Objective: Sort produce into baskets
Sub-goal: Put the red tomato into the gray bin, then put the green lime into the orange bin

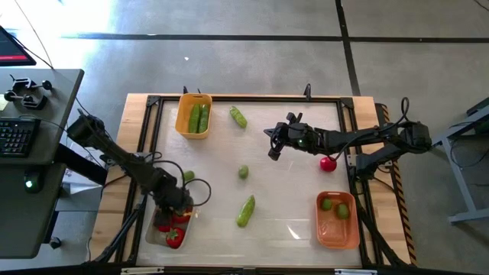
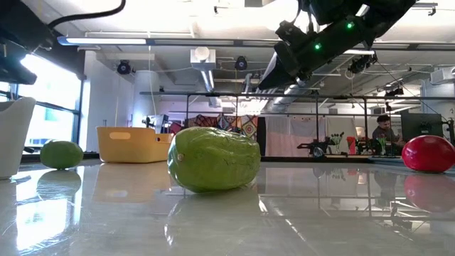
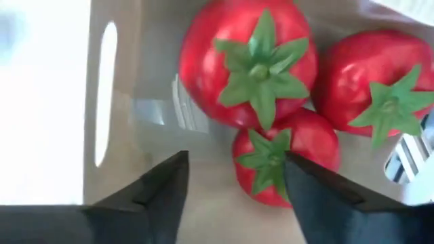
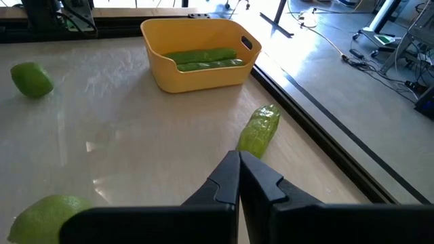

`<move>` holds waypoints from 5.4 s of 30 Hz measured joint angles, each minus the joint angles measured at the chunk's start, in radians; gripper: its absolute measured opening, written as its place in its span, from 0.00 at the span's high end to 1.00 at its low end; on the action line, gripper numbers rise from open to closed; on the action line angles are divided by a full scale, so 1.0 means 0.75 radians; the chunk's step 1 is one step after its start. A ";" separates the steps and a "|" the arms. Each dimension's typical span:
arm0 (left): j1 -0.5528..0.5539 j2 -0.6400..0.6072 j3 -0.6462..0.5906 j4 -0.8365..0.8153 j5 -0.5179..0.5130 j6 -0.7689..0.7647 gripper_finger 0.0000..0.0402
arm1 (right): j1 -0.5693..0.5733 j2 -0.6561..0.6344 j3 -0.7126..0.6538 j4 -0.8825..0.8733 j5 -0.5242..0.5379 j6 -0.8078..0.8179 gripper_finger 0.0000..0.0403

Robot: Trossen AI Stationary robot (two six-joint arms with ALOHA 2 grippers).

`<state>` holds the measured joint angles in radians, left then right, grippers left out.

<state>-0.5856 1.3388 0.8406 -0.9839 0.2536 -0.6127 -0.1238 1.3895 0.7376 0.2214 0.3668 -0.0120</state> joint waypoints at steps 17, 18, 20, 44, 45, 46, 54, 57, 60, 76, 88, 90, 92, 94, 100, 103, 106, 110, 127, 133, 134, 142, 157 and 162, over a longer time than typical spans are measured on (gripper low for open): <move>-0.095 0.000 -0.017 0.103 -0.018 -0.074 0.83 | 0.001 0.000 0.000 -0.010 0.001 -0.015 1.00; -0.095 0.000 -0.033 0.117 -0.018 -0.084 0.84 | 0.001 0.000 0.000 -0.014 0.001 -0.015 1.00; -0.095 0.000 -0.075 0.190 0.001 -0.095 0.87 | 0.001 0.000 0.000 -0.024 0.001 -0.010 1.00; 0.162 -0.241 -0.103 0.414 0.044 0.260 0.98 | -0.001 0.000 0.001 -0.064 0.003 -0.050 1.00; 0.200 -0.249 -0.103 0.447 0.053 0.310 0.99 | -0.001 0.000 0.001 -0.065 0.003 -0.051 1.00; 0.238 -0.254 -0.103 0.480 0.063 0.365 1.00 | -0.001 0.000 0.001 -0.068 0.002 -0.058 1.00; 0.513 -0.248 -0.103 0.740 0.081 0.809 1.00 | -0.010 0.000 0.001 -0.091 0.029 -0.076 1.00; 0.603 -0.246 -0.103 0.838 0.081 0.923 1.00 | -0.010 0.000 0.001 -0.091 0.029 -0.075 1.00; 0.682 -0.239 -0.103 0.909 0.094 1.007 1.00 | -0.010 0.000 0.001 -0.091 0.028 -0.076 1.00; 0.924 -0.063 -0.103 1.174 0.101 1.125 1.00 | -0.090 0.000 0.001 -0.588 -0.008 -0.004 1.00; 0.975 0.125 -0.103 1.666 0.100 1.152 1.00 | -0.080 -0.005 0.001 -1.020 -0.067 0.124 1.00; 0.975 0.163 -0.103 1.760 0.117 1.178 1.00 | -0.078 -0.005 0.001 -1.011 -0.068 0.125 1.00; 0.975 0.209 -0.103 1.858 0.174 1.181 1.00 | -0.079 -0.005 0.001 -0.973 -0.089 0.126 1.00; 0.979 0.253 -0.103 1.934 0.219 1.181 1.00 | -0.079 -0.005 0.001 -0.952 -0.126 0.126 1.00; 0.983 0.364 -0.103 2.100 0.308 1.182 1.00 | -0.072 -0.005 0.001 -0.885 -0.231 0.203 1.00; 0.989 0.404 -0.103 2.157 0.350 1.182 1.00 | -0.047 -0.005 0.001 -0.847 -0.235 0.203 1.00; 0.995 0.431 -0.144 2.269 0.374 1.181 1.00 | -0.014 -0.005 0.001 -0.804 -0.235 0.219 1.00; 1.010 0.452 -0.277 2.565 0.387 1.143 1.00 | 0.033 -0.006 0.001 -0.747 -0.233 0.255 1.00; 1.034 0.432 -0.480 2.865 0.356 0.929 1.00 | 0.072 0.262 0.001 -0.055 -0.198 0.288 1.00; 1.060 0.346 -0.563 2.871 0.144 0.981 1.00 | 0.048 0.445 0.001 0.229 -0.020 0.196 1.00; 1.071 0.329 -0.580 2.879 0.137 0.981 1.00 | 0.043 0.465 0.000 0.254 -0.014 0.194 1.00; 1.113 0.195 -0.696 2.876 0.164 0.990 1.00 | 0.053 0.504 0.000 0.307 -0.062 0.250 1.00; 1.112 0.005 -0.927 3.023 0.168 0.928 1.00 | 0.250 0.501 0.031 0.301 -0.117 0.256 0.49; 1.112 0.004 -0.935 3.025 0.167 0.940 1.00 | 0.299 0.524 0.101 0.304 -0.179 0.248 0.32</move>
<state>0.2485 1.3418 0.1390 1.2846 0.3790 0.0924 0.1005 1.7827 0.8132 0.4497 0.2324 0.1741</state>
